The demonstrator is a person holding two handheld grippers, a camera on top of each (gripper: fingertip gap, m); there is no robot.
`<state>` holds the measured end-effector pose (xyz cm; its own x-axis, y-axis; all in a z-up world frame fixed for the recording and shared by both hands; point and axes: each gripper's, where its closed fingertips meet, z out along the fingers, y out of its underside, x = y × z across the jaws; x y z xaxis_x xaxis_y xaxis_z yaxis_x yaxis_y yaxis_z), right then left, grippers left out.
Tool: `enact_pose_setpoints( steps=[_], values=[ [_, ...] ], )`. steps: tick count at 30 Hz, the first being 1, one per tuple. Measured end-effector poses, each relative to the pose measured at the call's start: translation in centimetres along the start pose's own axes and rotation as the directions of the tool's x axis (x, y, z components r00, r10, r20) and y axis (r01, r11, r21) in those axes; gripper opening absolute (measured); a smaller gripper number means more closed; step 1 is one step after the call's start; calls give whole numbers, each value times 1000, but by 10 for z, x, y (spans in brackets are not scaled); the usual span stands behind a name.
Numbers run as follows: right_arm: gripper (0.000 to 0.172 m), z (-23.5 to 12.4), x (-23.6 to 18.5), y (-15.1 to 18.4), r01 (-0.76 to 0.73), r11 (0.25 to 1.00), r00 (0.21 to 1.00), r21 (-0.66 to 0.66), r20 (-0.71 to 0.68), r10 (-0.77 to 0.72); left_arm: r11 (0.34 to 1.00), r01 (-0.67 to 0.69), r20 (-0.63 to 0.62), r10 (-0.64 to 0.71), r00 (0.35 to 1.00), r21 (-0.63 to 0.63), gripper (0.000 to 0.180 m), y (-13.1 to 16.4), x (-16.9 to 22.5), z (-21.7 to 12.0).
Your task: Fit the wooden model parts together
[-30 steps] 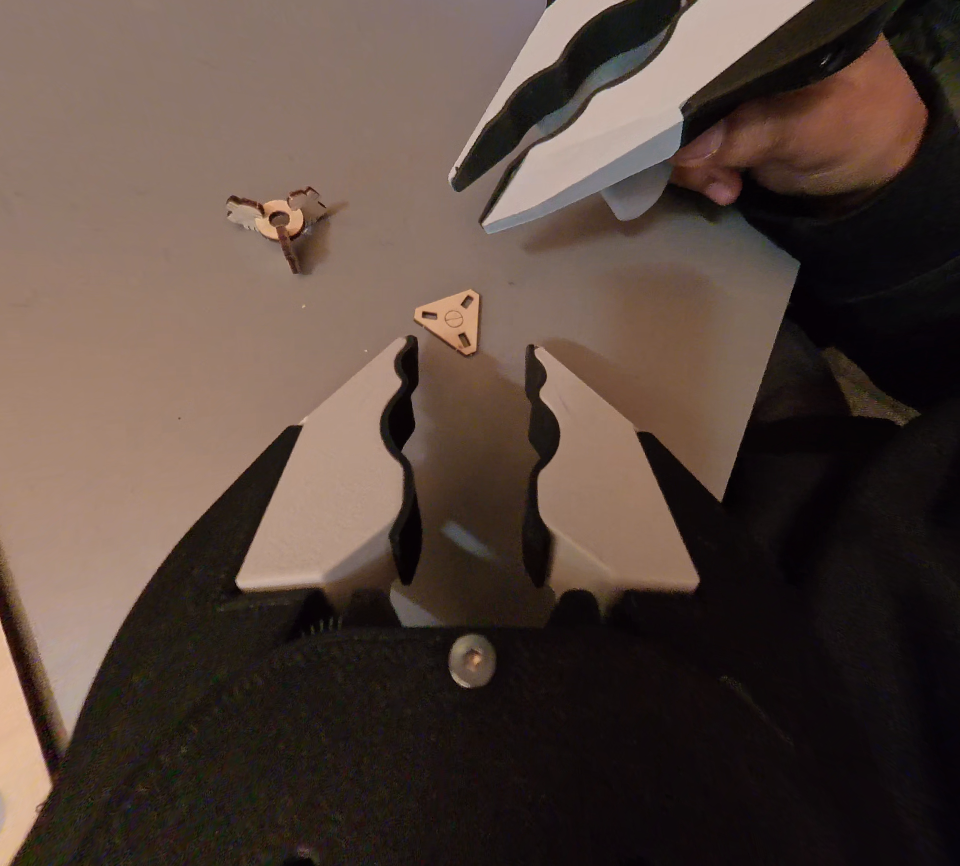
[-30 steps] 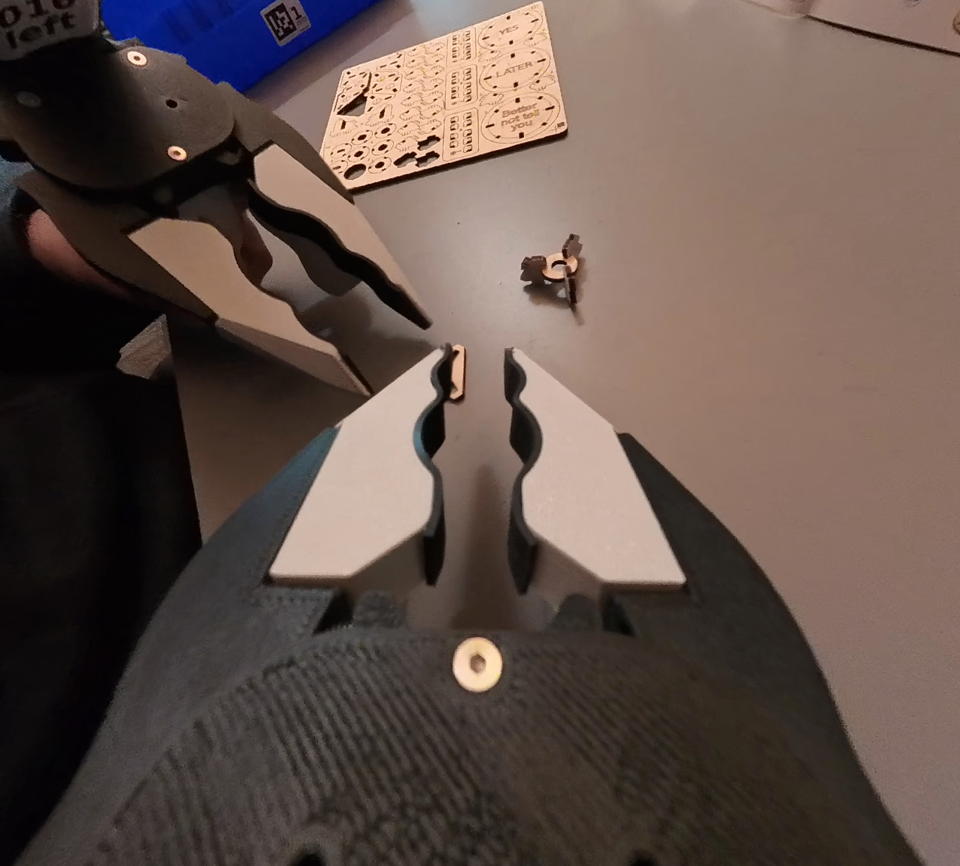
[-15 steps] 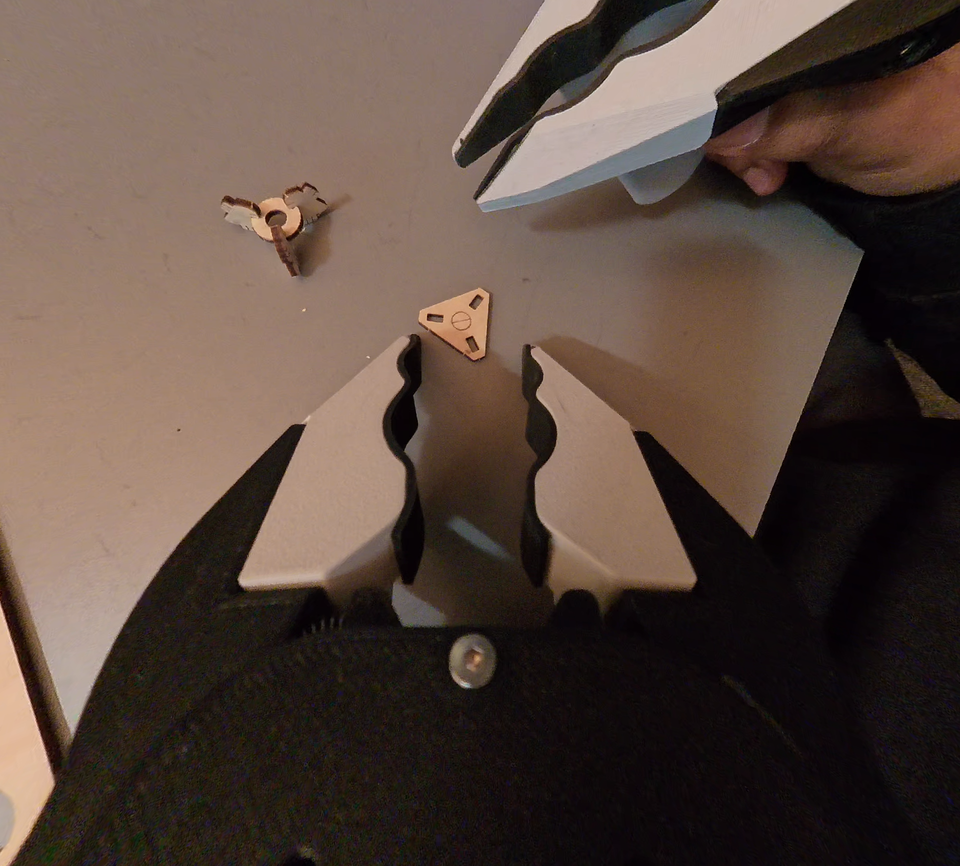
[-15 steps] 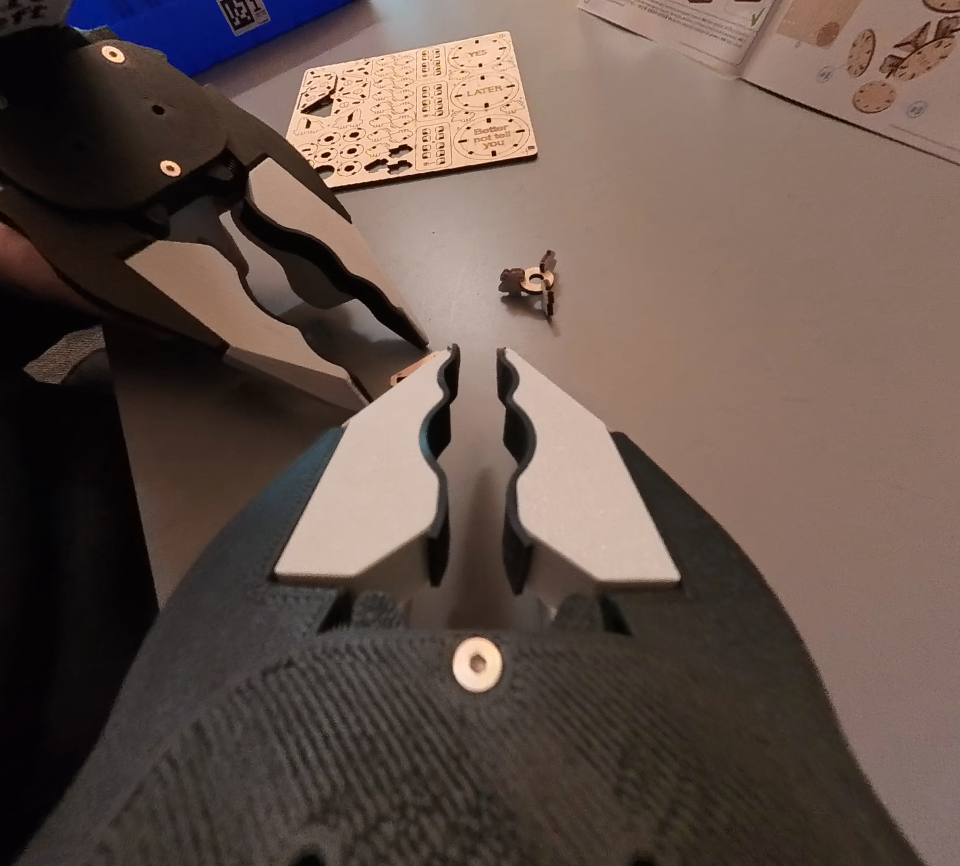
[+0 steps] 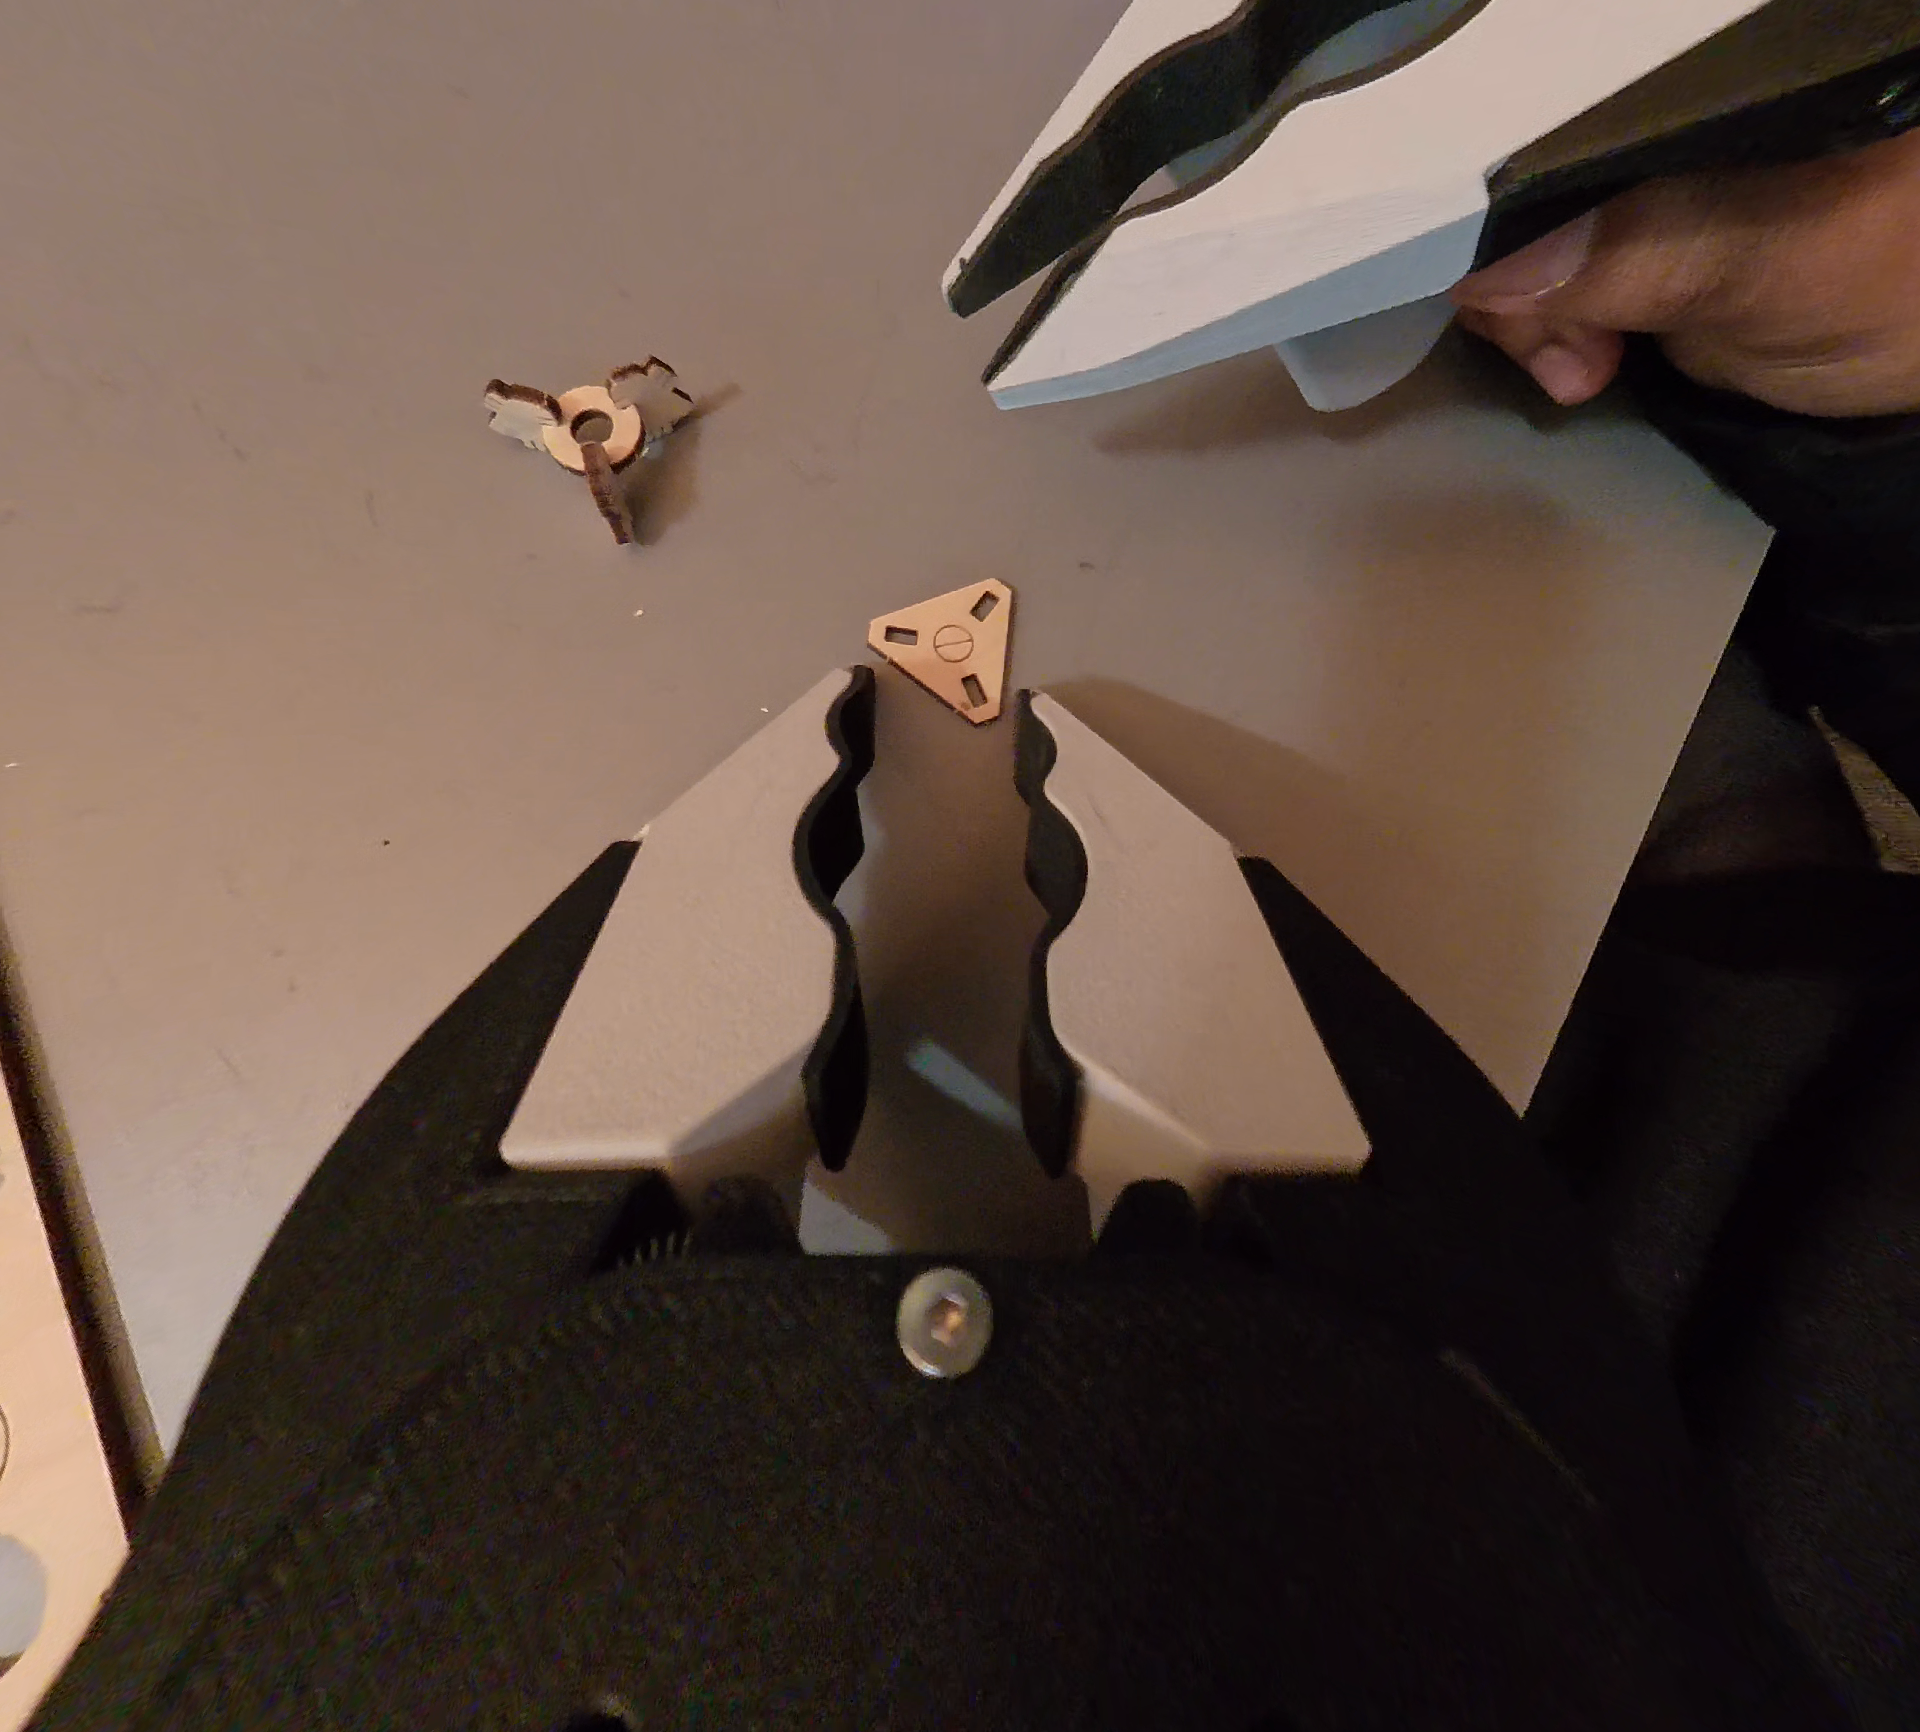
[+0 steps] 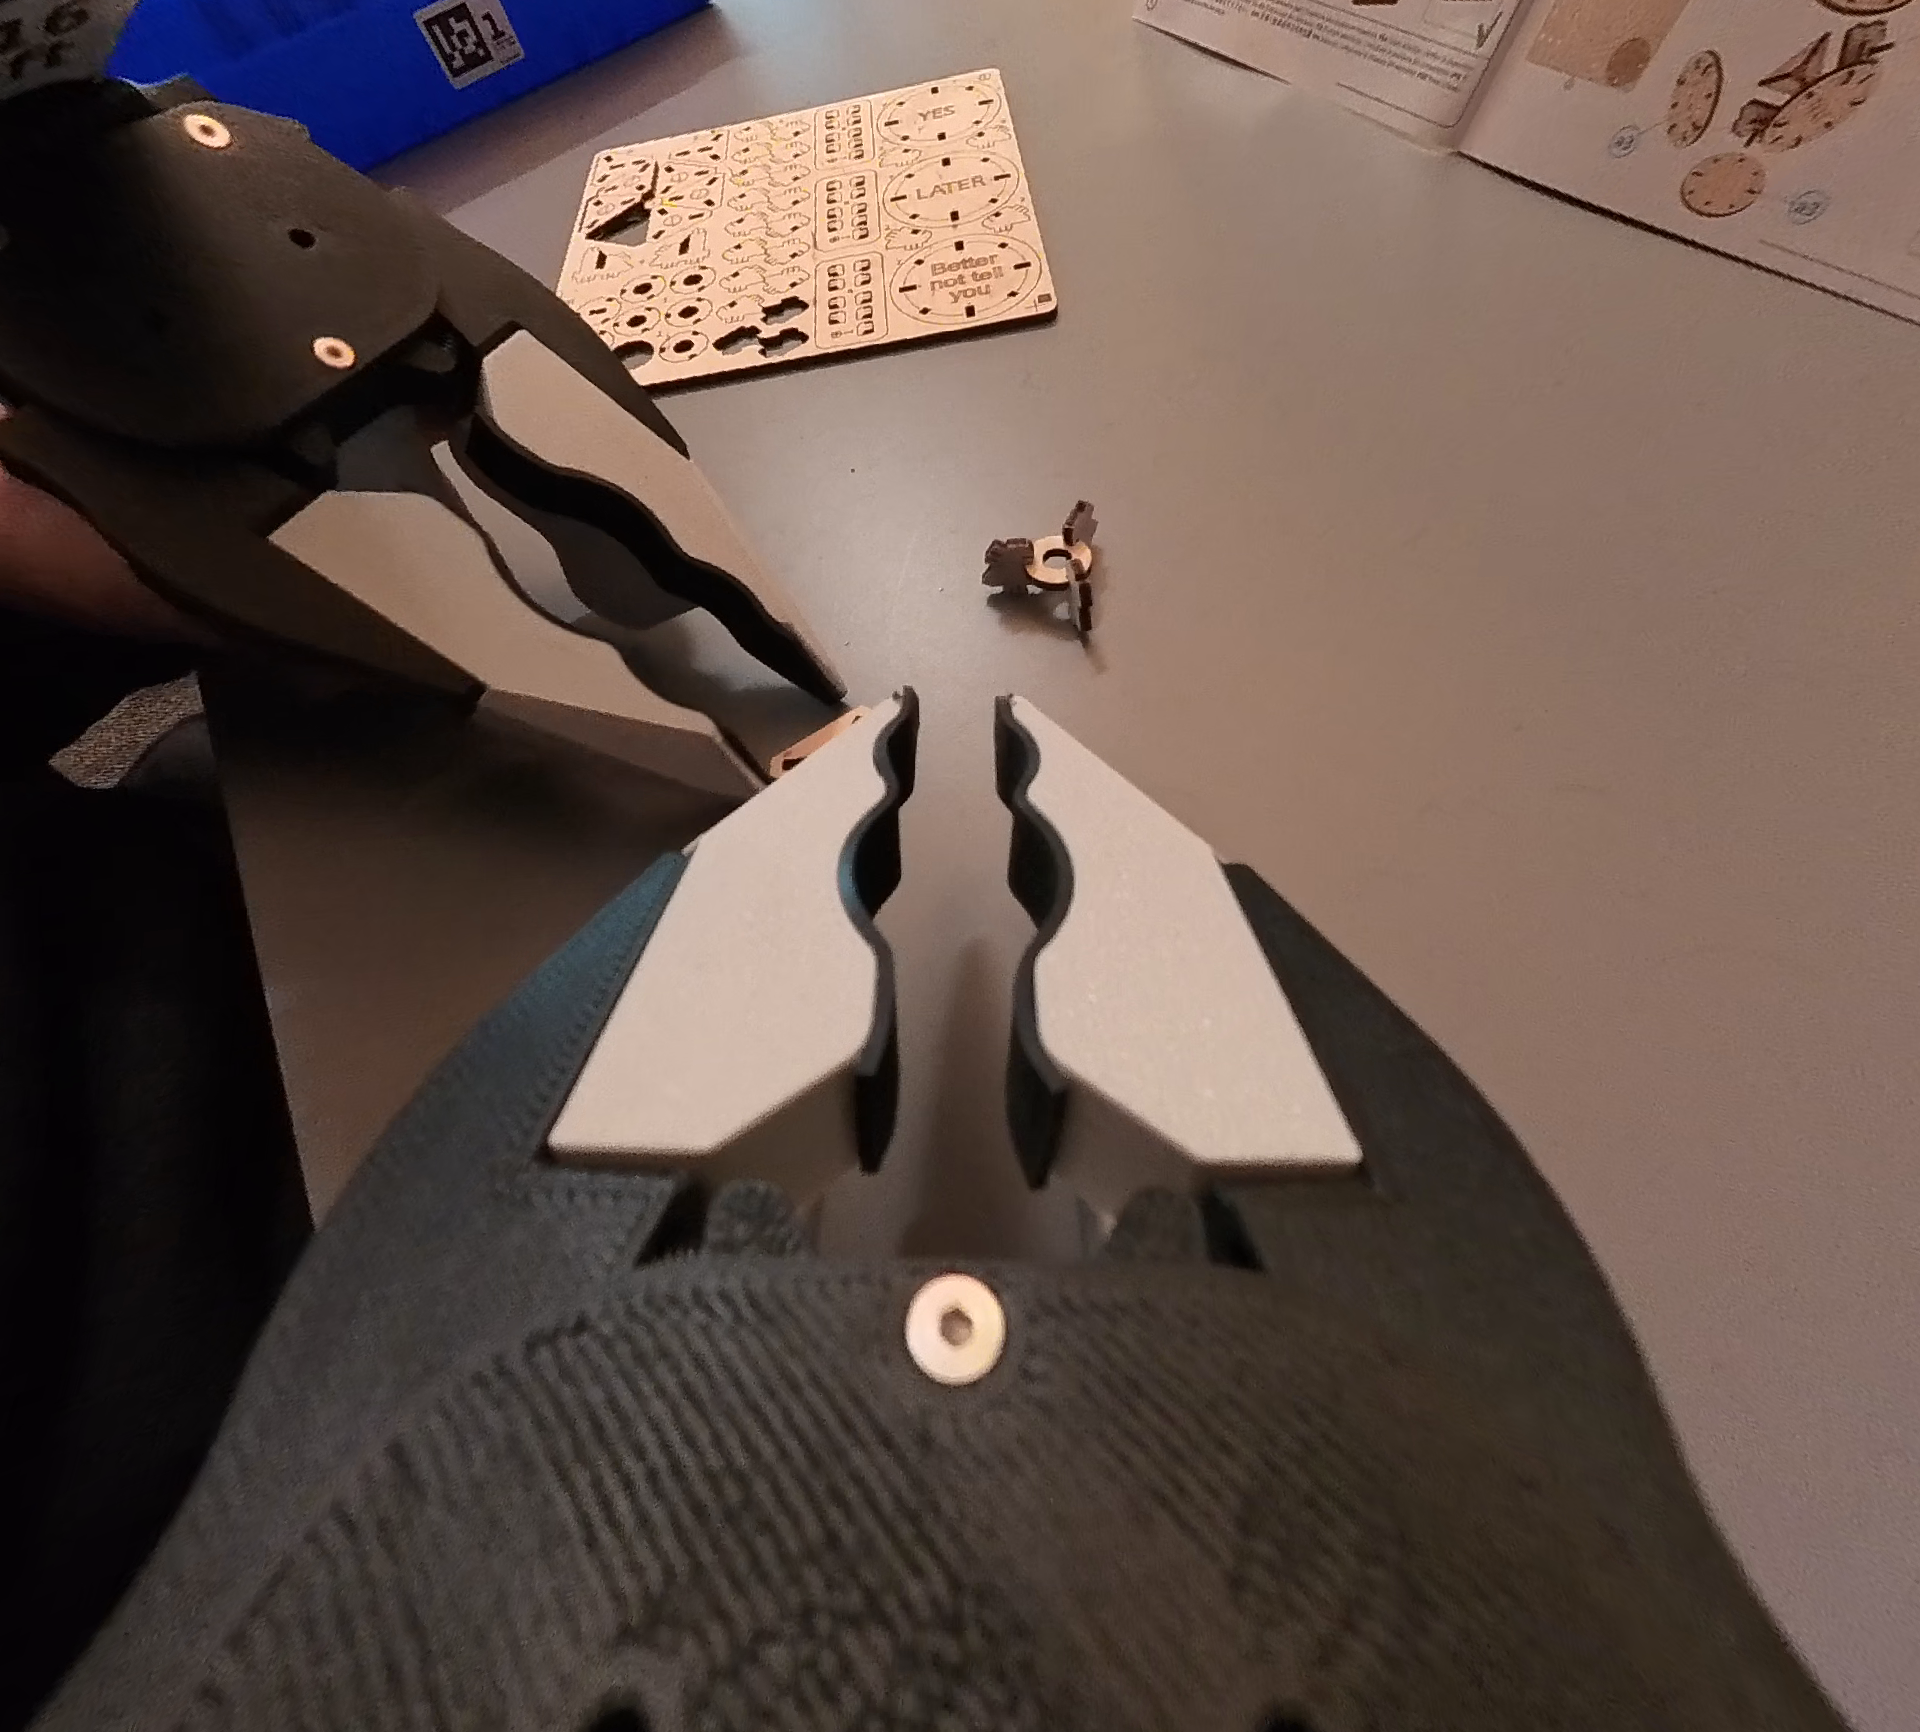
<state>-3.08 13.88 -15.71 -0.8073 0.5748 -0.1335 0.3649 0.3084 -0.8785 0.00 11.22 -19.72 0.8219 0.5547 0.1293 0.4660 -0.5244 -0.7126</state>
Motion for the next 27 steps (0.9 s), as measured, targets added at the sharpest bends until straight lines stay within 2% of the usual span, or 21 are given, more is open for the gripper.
enact_pose_setpoints(
  steps=[27],
  values=[
    [13,0,1,-1,-12,1000,1000,4,7,12,999,-39,26,39,999,-3,27,1,-13,-3]
  ],
)
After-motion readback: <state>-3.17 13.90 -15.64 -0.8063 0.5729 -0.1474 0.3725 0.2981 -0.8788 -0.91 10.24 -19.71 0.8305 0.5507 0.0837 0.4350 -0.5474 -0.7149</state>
